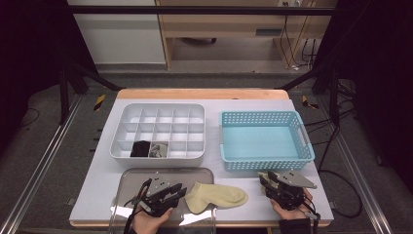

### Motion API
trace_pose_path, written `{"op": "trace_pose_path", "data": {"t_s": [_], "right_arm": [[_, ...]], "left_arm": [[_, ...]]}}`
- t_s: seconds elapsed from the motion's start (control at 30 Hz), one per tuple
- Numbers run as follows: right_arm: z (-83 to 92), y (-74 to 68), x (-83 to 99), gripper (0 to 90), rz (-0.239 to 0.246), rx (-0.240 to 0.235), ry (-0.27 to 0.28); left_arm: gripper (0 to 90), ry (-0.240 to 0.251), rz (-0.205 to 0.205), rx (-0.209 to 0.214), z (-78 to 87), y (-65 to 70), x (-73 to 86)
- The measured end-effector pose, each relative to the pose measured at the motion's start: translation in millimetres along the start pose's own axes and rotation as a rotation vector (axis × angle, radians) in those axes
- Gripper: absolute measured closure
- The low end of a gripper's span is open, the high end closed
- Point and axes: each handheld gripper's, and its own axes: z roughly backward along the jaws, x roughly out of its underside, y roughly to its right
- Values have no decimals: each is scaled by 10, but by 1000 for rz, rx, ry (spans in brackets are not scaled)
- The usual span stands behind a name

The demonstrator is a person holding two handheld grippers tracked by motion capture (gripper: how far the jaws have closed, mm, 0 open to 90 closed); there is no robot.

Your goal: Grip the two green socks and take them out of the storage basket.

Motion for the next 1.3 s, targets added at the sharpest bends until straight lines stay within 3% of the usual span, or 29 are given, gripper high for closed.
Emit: {"op": "trace_pose_path", "data": {"t_s": [0.17, 0.23, 0.37, 0.5, 0.63, 0.9, 1.17, 1.3], "right_arm": [[-8, 69, 29, 854, -11, 19, -21], [8, 95, 32, 878, -24, 16, -30], [65, 113, 13, 885, -44, 7, -4], [144, 53, -70, 884, -54, -81, 94], [155, -74, -146, 883, -46, -152, 141], [28, -311, -197, 882, 11, -255, 103], [49, -458, -293, 881, 10, -356, 119], [-109, -459, -262, 879, -6, -335, 68]], "left_arm": [[715, -1, 1, 1, 1, -3, 1], [716, -2, 1, 1, 0, -3, 1], [717, 2, 4, 5, 8, -6, -5], [717, 11, 12, 8, 26, -16, -15], [717, 15, 16, 13, 33, -14, -18], [713, 16, 12, 25, 33, 4, -25], [665, 48, -9, 50, 54, 83, -82], [606, 61, -32, 68, 28, 152, -152]]}}
